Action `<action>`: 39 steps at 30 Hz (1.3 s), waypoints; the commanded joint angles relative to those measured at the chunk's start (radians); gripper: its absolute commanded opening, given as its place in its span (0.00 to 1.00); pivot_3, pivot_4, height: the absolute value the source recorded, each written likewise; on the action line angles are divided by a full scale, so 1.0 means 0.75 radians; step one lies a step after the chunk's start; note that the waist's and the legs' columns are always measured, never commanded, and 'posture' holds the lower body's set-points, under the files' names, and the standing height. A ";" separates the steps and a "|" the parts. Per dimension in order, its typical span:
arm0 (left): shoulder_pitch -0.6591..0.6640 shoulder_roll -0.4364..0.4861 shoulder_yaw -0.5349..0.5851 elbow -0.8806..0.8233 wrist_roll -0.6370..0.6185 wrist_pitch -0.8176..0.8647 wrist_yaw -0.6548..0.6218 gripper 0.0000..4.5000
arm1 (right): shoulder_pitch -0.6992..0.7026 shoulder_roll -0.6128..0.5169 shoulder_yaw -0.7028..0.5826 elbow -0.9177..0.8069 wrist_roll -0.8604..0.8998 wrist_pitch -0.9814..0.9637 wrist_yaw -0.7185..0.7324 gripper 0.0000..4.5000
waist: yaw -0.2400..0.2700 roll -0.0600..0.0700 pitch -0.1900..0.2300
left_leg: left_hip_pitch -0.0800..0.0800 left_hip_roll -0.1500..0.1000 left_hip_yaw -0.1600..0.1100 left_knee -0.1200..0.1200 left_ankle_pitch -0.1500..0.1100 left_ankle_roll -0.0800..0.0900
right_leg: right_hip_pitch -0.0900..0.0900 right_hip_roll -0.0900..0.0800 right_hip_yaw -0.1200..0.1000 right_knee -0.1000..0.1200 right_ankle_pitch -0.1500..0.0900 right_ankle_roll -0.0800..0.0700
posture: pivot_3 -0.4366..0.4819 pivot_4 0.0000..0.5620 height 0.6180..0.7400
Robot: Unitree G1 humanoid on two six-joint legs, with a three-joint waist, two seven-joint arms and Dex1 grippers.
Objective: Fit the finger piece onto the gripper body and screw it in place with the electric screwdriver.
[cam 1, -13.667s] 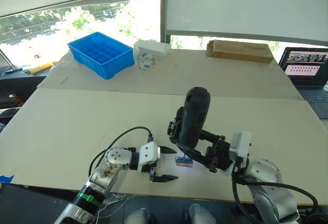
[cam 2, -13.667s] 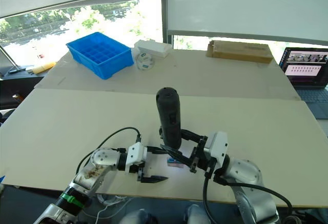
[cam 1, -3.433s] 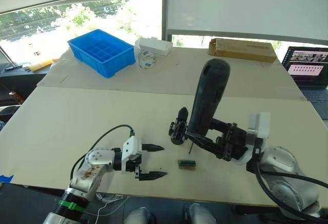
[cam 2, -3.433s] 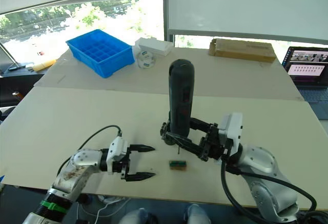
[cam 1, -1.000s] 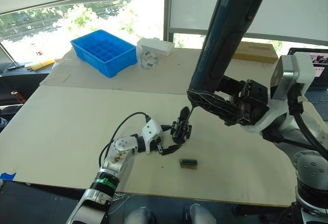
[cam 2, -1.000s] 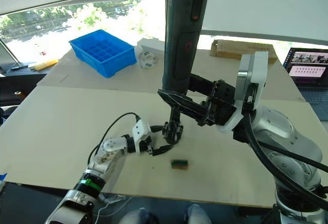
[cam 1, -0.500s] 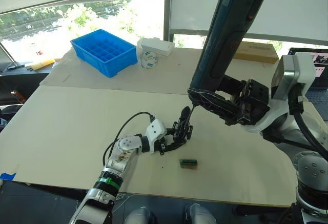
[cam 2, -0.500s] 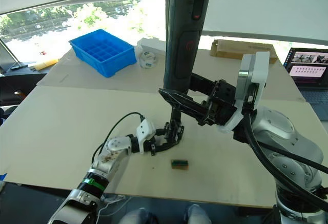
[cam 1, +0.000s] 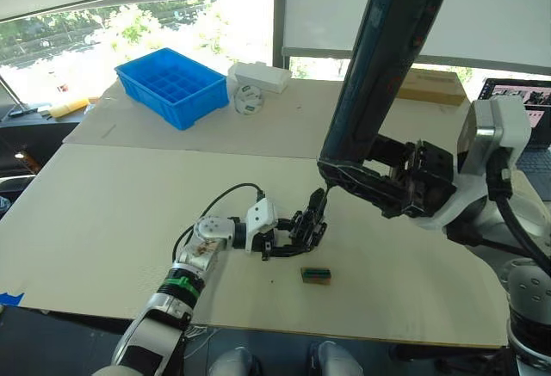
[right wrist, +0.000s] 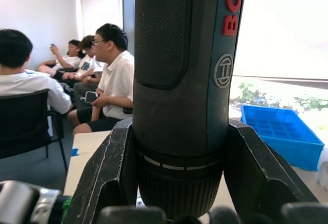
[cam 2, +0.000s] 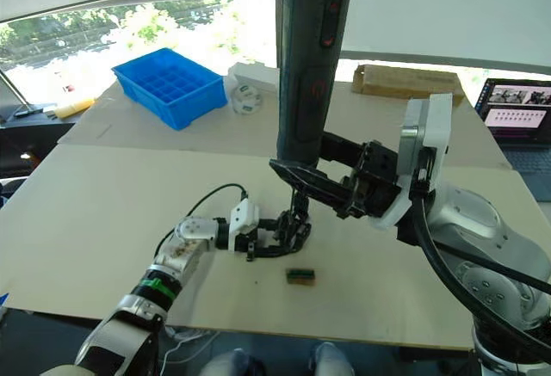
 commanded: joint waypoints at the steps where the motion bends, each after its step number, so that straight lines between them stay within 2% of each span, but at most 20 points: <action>1: -0.027 -0.012 -0.001 0.095 0.019 -0.075 -0.026 0.51 | -0.021 -0.018 -0.053 -0.046 0.042 -0.015 -0.003 0.43 | 0.000 0.000 0.000 | 0.000 0.000 0.000 0.001 0.000 0.000 | 0.000 0.000 0.000 0.000 0.000 0.000 | 0.48 0.27 1.00; 4: -0.036 -0.028 0.019 0.130 0.005 -0.071 -0.014 0.51 | -0.023 -0.022 -0.053 -0.044 0.045 -0.014 -0.007 0.43 | 0.001 0.000 0.000 | 0.000 0.000 0.000 0.001 0.000 0.000 | 0.000 0.000 0.001 0.000 0.000 0.000 | 0.48 0.27 1.00; 6: -0.015 -0.029 0.023 0.110 -0.004 -0.058 -0.025 0.73 | -0.020 -0.025 -0.055 -0.048 0.052 -0.013 -0.013 0.43 | 0.000 0.000 0.000 | 0.000 0.000 -0.001 0.002 0.000 0.001 | 0.001 -0.001 0.001 0.001 0.001 0.001 | 0.48 0.27 1.00; 8: 0.011 -0.027 0.033 0.082 -0.006 -0.063 -0.010 0.89 | -0.018 -0.027 -0.056 -0.052 0.059 -0.012 -0.017 0.43 | -0.001 0.000 0.000 | 0.000 0.000 -0.001 0.002 0.000 0.001 | 0.001 -0.001 0.002 0.001 0.001 0.001 | 0.48 0.27 1.00; 9: 0.022 -0.028 0.042 0.070 -0.005 -0.067 0.012 1.00 | -0.017 -0.029 -0.056 -0.053 0.063 -0.012 -0.018 0.43 | -0.001 0.000 0.000 | 0.000 0.000 -0.001 0.002 0.000 0.001 | 0.001 -0.001 0.003 0.001 0.001 0.001 | 0.48 0.27 1.00; 15: 0.159 -0.024 0.076 -0.129 0.004 -0.047 0.170 1.00 | -0.019 -0.036 -0.054 -0.054 0.080 -0.015 -0.023 0.43 | -0.005 0.000 0.000 | 0.001 0.001 -0.001 0.002 -0.001 0.001 | 0.000 -0.001 0.008 0.001 0.001 0.001 | 0.48 0.27 1.00; 24: 0.341 -0.019 -0.012 -0.456 0.043 0.131 0.306 1.00 | -0.032 -0.029 -0.042 -0.040 0.073 -0.022 -0.017 0.43 | -0.001 0.000 0.000 | 0.001 0.001 -0.001 0.002 -0.001 0.001 | 0.001 -0.002 0.009 0.001 0.002 0.001 | 0.48 0.27 1.00; 33: 0.313 -0.057 -0.035 -0.410 0.118 0.131 0.462 1.00 | -0.043 -0.027 -0.038 -0.035 0.072 -0.022 -0.017 0.43 | 0.008 0.000 0.000 | 0.001 0.000 -0.001 0.003 -0.001 0.002 | 0.002 -0.003 0.009 0.000 0.002 0.002 | 0.48 0.27 1.00; 37: 0.295 -0.048 -0.033 -0.372 0.109 0.125 0.454 1.00 | -0.039 -0.027 -0.040 -0.041 0.071 -0.023 -0.023 0.43 | 0.007 0.000 0.000 | 0.001 0.000 -0.001 0.003 -0.001 0.003 | 0.002 -0.003 0.009 0.000 0.003 0.002 | 0.48 0.27 1.00; 39: 0.287 -0.046 -0.039 -0.361 0.101 0.138 0.436 0.89 | -0.039 -0.026 -0.039 -0.041 0.069 -0.023 -0.025 0.43 | 0.006 0.000 0.000 | 0.001 0.001 -0.001 0.003 -0.001 0.003 | 0.002 -0.003 0.009 0.000 0.003 0.002 | 0.48 0.27 1.00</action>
